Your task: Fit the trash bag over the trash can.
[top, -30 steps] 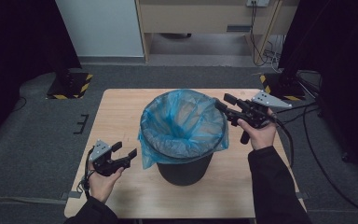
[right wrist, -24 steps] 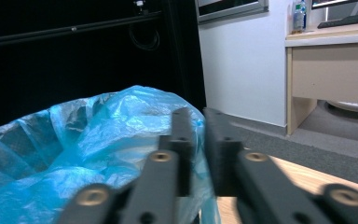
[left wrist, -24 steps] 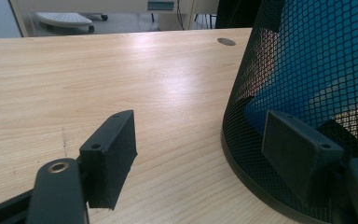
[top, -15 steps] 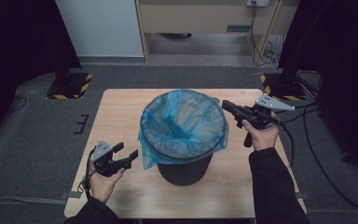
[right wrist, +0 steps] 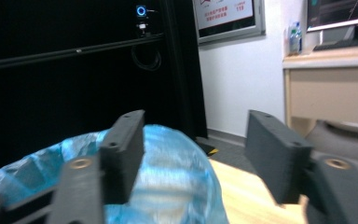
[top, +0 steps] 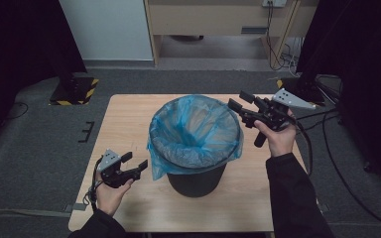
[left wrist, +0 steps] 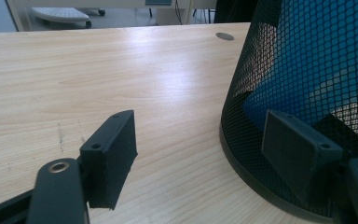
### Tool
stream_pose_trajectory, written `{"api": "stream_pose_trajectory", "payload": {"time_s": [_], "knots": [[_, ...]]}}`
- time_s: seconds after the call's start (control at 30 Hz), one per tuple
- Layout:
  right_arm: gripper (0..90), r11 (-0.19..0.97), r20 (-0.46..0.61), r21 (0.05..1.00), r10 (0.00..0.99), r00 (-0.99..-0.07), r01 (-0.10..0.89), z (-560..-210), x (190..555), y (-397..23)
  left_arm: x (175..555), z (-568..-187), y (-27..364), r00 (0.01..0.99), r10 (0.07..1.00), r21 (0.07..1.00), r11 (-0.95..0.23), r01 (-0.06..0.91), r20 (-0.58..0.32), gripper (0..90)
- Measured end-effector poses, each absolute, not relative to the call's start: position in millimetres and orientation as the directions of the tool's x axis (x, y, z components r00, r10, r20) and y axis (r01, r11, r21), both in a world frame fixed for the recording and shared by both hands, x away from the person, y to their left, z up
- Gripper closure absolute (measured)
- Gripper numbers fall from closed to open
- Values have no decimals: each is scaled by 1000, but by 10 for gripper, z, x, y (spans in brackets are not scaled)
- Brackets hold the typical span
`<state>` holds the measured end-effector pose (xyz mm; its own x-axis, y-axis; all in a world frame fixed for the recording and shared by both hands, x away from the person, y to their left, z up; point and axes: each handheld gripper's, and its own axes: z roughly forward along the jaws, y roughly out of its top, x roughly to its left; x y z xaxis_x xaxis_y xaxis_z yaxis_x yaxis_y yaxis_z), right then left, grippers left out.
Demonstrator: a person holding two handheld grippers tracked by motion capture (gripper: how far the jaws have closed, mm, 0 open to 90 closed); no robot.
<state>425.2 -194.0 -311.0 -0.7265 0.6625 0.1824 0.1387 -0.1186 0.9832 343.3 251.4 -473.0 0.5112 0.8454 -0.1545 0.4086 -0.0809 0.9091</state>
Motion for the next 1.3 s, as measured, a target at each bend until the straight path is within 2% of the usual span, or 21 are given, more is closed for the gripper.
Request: {"api": "stream_pose_trajectory", "payload": {"time_s": [0.33, 0.53, 0.7, 0.83, 0.97, 1.2, 1.3], "knots": [[206, -82, 148, 989, 624, -767, 124, -2646, 4233, -1587, 3453, -4776, 2493, 504, 849, 889, -98, 447, -160, 200], [186, -51, 136, 990, 586, -799, 132, -2420, 4181, -1161, 3456, -4783, 2486, 504, 849, 885, -101, 454, -162, 197], [197, -8, 113, 991, 561, -820, 132, -2380, 4144, -762, 3455, -4786, 2478, 507, 846, 882, -105, 459, -163, 197], [198, 31, 115, 987, 547, -829, 158, -2496, 4142, -530, 3455, -4785, 2477, 507, 846, 883, -103, 458, -164, 197], [197, 98, 125, 971, 566, -815, 217, -2756, 4207, -418, 3455, -4782, 2483, 507, 846, 883, -104, 458, -164, 197], [176, 260, 102, 908, 624, -775, 329, -3178, 4341, -469, 3463, -4790, 2480, 509, 846, 879, -114, 462, -158, 197], [141, 346, 81, 861, 631, -772, 374, -3270, 4376, -469, 3463, -4794, 2475, 508, 846, 878, -111, 466, -162, 197]]}}
